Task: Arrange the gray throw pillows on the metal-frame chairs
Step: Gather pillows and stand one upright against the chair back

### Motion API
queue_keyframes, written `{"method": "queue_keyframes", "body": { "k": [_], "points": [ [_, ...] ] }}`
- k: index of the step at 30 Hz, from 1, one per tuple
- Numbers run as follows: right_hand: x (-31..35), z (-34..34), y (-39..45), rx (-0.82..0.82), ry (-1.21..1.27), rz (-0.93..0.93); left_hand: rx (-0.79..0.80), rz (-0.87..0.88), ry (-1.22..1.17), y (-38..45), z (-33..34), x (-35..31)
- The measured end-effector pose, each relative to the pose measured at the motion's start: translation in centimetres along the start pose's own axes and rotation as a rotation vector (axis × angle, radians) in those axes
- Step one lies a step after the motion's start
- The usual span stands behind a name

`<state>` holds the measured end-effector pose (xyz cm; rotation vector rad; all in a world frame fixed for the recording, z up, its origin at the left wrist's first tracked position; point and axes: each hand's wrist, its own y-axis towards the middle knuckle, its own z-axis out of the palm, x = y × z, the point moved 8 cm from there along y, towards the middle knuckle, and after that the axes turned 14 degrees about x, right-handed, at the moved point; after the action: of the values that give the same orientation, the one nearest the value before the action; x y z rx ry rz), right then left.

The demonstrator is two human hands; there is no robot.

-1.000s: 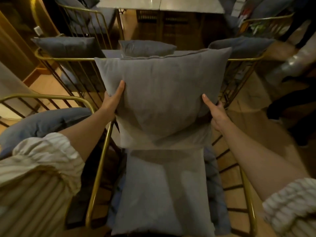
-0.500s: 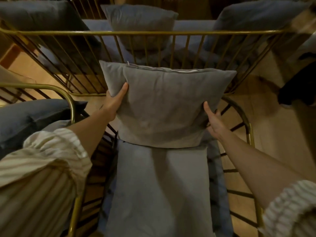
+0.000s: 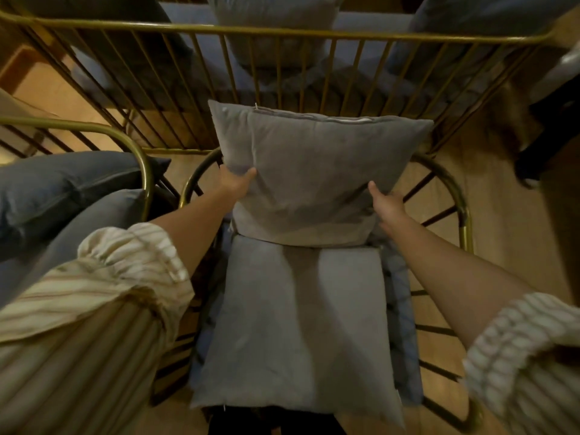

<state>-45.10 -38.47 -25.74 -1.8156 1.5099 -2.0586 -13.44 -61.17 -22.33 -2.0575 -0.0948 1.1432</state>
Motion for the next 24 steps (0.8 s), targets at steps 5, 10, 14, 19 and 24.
{"method": "queue_keyframes", "body": {
  "k": [5,10,14,19,24],
  "points": [
    [3.2,5.4,-7.5,0.011,-0.457,-0.144,-0.072,0.078,0.249,-5.9,-2.3,2.5],
    [3.3,13.0,-14.5,0.179,-0.594,-0.268,-0.121,0.199,0.383,-12.1,-8.2,6.6],
    [3.1,19.0,-20.3,0.234,-0.634,-0.33,-0.091,0.25,0.512,-16.2,-14.9,9.9],
    [1.8,28.2,-27.7,0.313,-0.574,-0.372,-0.066,0.248,0.623,-20.9,-25.2,14.4],
    [-0.3,38.4,-33.4,0.363,-0.521,-0.383,-0.127,0.244,0.557,-25.0,-34.3,19.0]
  ]
}}
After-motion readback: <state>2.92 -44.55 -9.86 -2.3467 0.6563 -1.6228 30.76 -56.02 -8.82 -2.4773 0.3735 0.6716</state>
